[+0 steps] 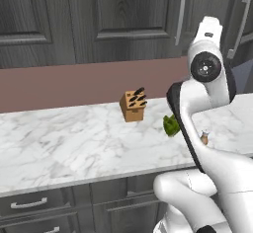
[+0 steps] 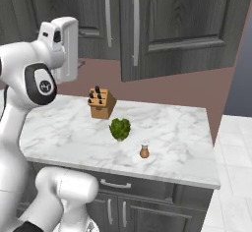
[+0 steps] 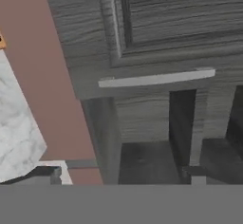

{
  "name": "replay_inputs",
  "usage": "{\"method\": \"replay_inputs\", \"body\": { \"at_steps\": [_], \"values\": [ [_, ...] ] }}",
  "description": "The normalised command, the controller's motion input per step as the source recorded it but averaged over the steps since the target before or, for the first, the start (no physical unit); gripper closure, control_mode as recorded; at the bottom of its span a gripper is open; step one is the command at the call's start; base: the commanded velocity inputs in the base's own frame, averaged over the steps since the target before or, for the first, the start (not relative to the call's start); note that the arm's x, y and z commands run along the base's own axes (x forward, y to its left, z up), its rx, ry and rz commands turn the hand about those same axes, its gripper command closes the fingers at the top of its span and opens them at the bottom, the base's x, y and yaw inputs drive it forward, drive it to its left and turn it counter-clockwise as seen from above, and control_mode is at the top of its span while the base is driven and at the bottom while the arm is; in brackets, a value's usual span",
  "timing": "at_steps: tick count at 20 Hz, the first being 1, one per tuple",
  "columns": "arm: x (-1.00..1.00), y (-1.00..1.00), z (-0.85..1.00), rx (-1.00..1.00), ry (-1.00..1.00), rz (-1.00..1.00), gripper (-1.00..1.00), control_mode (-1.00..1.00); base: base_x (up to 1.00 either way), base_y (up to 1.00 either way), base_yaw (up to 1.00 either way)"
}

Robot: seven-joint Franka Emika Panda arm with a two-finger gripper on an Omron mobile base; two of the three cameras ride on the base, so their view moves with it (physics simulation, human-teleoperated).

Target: Pick the pan from the cabinet and place it on the stove. Then turn on the stove burner for the pan.

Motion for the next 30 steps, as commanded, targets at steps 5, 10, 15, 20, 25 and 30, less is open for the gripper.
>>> {"method": "replay_inputs", "body": {
  "at_steps": [5,10,15,20,25,30],
  "values": [
    [0.15,-0.31,0.00,-0.14,0.00,-0.25,-1.00,-1.00,0.00,0.00,0.00],
    [0.30,-0.38,0.00,-0.07,0.01,-0.19,-1.00,-1.00,0.00,0.00,0.00],
    [0.38,-0.41,0.00,-0.02,0.02,-0.16,-1.00,-1.00,0.00,0.00,0.00],
    [0.28,-0.43,0.00,-0.02,0.02,-0.14,-1.00,-1.00,0.00,0.00,0.00],
    [0.19,-0.35,0.00,-0.02,0.02,-0.13,-1.00,-1.00,0.00,0.00,0.00],
    [-0.12,-0.48,0.00,0.00,0.00,-0.16,-1.00,-1.00,0.00,0.00,0.00]
  ]
}}
